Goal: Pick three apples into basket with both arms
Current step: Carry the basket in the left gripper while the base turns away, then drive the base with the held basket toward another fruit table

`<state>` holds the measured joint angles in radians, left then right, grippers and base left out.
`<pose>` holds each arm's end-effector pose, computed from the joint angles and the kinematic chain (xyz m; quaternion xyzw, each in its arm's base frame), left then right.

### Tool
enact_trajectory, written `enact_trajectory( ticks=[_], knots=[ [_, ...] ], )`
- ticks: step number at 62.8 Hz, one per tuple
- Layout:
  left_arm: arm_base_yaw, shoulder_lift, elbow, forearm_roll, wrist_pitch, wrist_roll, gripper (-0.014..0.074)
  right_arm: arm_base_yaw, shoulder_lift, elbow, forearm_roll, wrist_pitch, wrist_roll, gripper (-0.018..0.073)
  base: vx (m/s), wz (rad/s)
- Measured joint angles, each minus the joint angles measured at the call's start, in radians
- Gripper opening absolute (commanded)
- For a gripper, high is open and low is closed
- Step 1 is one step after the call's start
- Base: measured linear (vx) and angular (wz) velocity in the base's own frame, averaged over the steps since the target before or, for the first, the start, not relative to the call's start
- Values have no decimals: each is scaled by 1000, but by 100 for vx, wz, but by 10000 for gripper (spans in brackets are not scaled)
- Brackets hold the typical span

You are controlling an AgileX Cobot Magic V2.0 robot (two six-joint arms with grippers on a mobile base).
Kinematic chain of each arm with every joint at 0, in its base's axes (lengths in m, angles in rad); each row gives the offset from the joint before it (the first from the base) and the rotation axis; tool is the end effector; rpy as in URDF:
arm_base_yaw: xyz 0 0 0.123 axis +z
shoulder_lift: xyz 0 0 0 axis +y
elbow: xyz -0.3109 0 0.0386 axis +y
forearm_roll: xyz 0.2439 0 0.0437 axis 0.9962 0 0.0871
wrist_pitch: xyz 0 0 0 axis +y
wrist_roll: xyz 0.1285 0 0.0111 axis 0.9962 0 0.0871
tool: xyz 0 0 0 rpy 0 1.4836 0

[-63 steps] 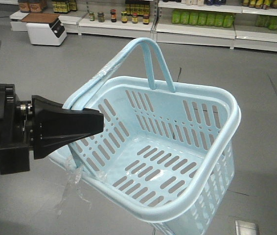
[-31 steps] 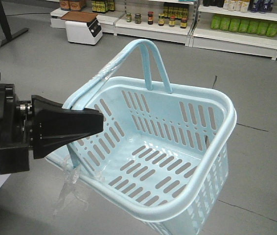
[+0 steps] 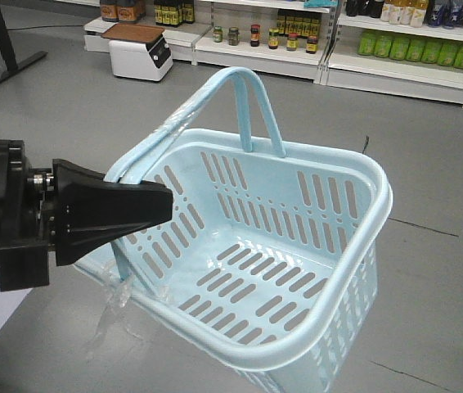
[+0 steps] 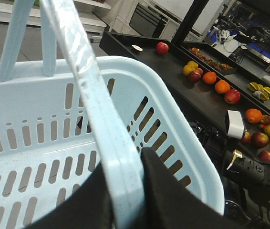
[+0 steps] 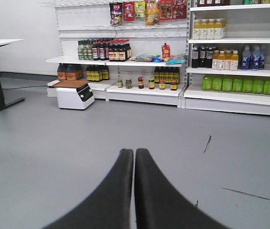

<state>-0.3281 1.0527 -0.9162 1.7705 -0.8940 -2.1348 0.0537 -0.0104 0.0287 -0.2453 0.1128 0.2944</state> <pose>0.1642 -0.1599 0.3984 0.2792 0.7174 -0.4786 0.4223 0.0623 -0.0002 0.1922 0.0083 0.7212 0.0263 0.6921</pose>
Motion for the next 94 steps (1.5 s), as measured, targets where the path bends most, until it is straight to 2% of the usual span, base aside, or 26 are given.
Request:
enact_trajectory(
  ticks=[94],
  knots=[
    [0,0,0,0,0,0,-7,0,0,0,0,0,0,-4,25,-23]
  ],
)
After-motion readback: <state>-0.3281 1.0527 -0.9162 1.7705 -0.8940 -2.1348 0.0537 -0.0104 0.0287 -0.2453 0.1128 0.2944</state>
